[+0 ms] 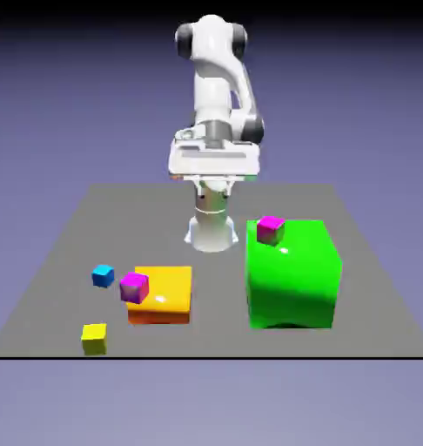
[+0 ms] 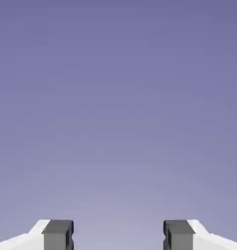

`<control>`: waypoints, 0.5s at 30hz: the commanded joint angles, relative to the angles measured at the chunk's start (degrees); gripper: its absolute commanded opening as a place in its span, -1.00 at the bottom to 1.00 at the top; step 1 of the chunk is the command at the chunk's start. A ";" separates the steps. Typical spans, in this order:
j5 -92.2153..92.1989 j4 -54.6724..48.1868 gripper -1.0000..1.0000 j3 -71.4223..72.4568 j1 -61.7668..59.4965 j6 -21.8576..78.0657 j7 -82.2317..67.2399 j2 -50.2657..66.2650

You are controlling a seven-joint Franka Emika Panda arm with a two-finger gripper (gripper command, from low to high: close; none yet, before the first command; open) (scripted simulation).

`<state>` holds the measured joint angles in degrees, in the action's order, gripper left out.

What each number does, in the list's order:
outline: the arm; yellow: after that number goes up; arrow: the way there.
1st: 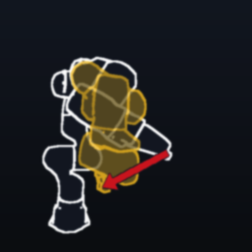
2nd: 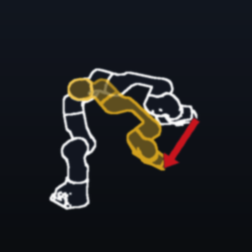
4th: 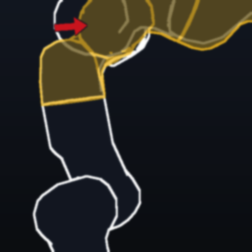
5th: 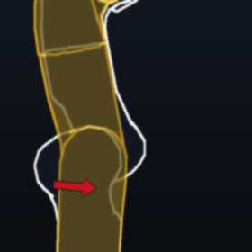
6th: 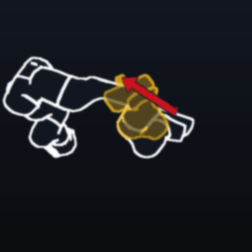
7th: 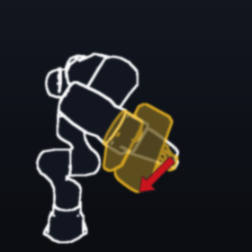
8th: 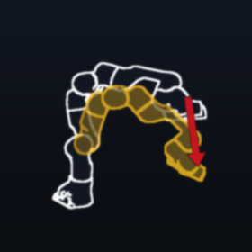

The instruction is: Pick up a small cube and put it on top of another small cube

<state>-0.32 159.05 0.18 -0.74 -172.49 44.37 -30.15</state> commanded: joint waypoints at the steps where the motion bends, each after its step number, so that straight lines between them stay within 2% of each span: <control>1: -0.26 -1.62 0.00 0.15 -1.18 1.26 1.58 2.08; 15: -3.94 -24.28 0.00 2.19 -17.72 18.86 23.74 31.15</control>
<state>-4.25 134.78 2.37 -18.94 -153.63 68.10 0.99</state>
